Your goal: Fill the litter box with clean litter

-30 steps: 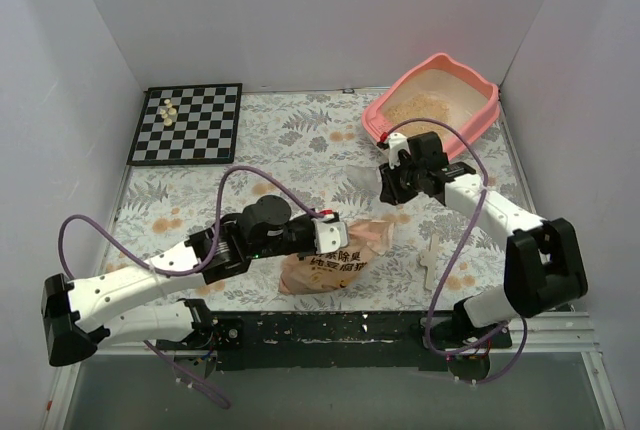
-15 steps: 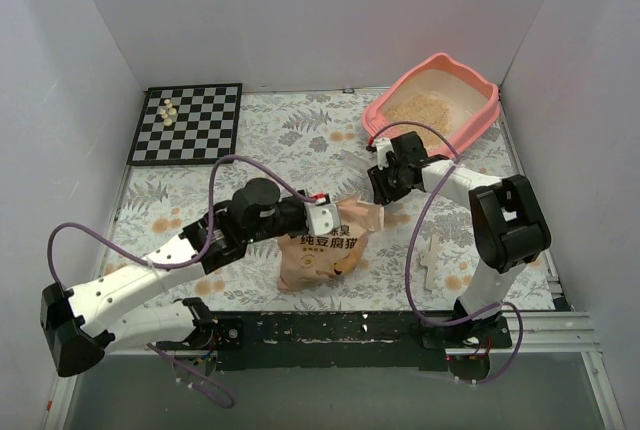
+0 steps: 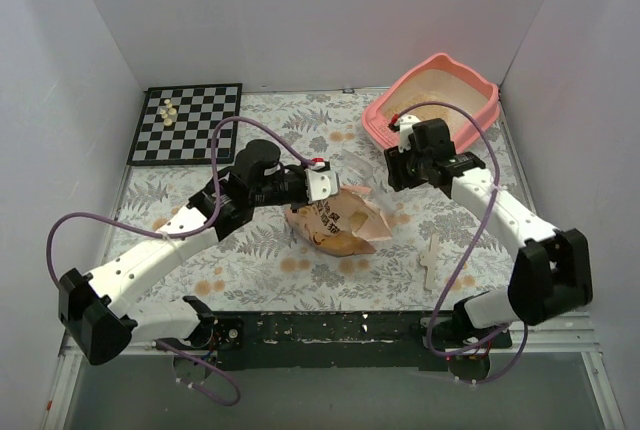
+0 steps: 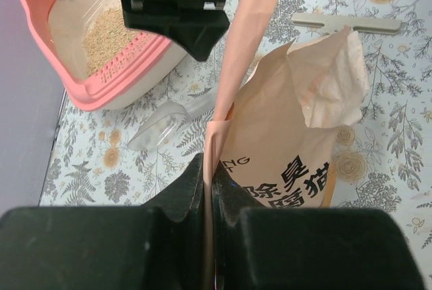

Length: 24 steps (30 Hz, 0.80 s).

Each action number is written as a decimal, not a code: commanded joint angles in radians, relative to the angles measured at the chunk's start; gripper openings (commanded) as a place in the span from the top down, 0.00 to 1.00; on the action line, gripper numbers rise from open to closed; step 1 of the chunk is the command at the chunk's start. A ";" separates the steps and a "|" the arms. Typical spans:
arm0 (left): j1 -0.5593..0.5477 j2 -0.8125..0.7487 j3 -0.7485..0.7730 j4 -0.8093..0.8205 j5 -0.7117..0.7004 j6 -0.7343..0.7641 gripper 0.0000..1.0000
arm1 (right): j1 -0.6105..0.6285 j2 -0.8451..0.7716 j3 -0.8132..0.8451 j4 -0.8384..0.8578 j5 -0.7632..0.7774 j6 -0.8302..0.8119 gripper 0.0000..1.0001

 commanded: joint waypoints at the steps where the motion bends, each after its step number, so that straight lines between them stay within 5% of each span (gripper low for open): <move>1: 0.000 -0.090 -0.010 0.135 0.071 -0.069 1.00 | -0.023 -0.137 -0.030 -0.094 0.072 0.152 0.42; 9: -0.002 -0.226 -0.071 0.115 0.045 -0.216 1.00 | -0.037 -0.410 -0.102 -0.169 -0.044 0.124 0.43; 16: -0.002 -0.225 0.019 0.016 0.025 -0.322 1.00 | -0.035 -0.572 -0.186 -0.151 -0.349 0.009 0.41; 20: -0.002 -0.220 0.015 -0.005 0.044 -0.315 0.85 | -0.037 -0.626 -0.251 -0.116 -0.369 -0.066 0.40; 24: -0.002 -0.255 -0.089 -0.006 -0.014 -0.259 0.51 | -0.037 -0.622 -0.258 -0.118 -0.400 -0.096 0.39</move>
